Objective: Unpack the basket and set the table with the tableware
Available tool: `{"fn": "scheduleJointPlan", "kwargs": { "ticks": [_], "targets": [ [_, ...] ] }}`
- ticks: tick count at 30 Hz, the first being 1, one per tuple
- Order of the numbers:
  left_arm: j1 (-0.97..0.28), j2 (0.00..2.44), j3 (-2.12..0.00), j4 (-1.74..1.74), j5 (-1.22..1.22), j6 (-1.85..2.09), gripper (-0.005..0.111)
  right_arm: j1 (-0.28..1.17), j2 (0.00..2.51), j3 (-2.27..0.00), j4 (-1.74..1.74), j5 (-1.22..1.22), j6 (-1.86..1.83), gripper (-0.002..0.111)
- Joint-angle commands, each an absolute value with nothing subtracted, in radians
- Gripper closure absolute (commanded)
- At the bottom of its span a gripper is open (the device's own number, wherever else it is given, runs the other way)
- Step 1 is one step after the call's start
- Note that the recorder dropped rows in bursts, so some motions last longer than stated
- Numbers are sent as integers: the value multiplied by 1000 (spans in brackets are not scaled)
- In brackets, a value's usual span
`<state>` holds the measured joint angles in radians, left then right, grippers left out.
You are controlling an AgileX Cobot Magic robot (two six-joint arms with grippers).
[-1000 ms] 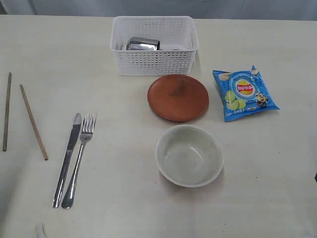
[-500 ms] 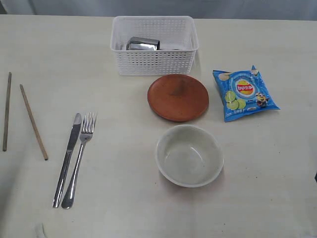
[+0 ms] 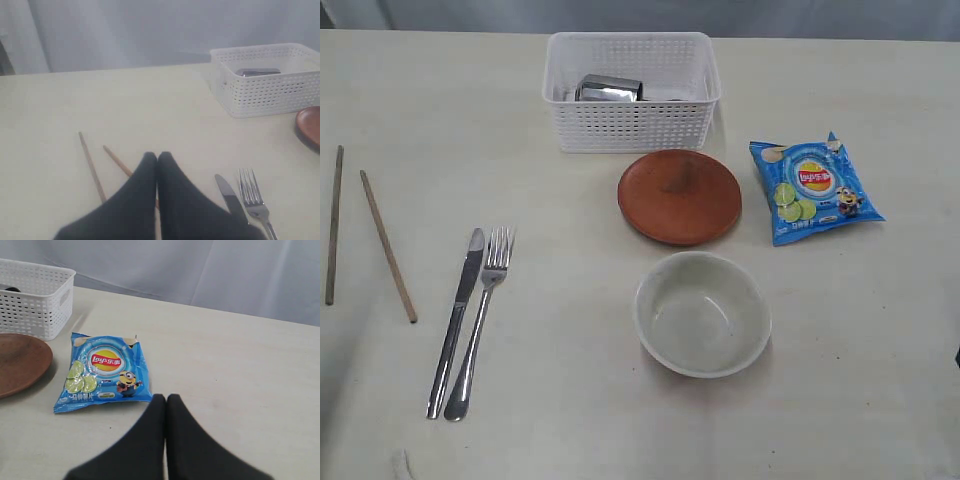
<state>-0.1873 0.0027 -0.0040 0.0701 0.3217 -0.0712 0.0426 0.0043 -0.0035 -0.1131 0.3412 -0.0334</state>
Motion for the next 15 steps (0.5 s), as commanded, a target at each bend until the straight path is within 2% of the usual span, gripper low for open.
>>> {"fn": "scheduleJointPlan", "kwargs": {
  "ticks": [1,10,15],
  "targets": [
    [-185,0,0,73,319,-71,107,42,0,0,-119,341,-33,109],
    [-185,0,0,73,319,-71,107,42,0,0,-161,307,-41,109],
    [-185,0,0,73,319,-71,107,42,0,0,-182,-92,-37,109]
  ]
}}
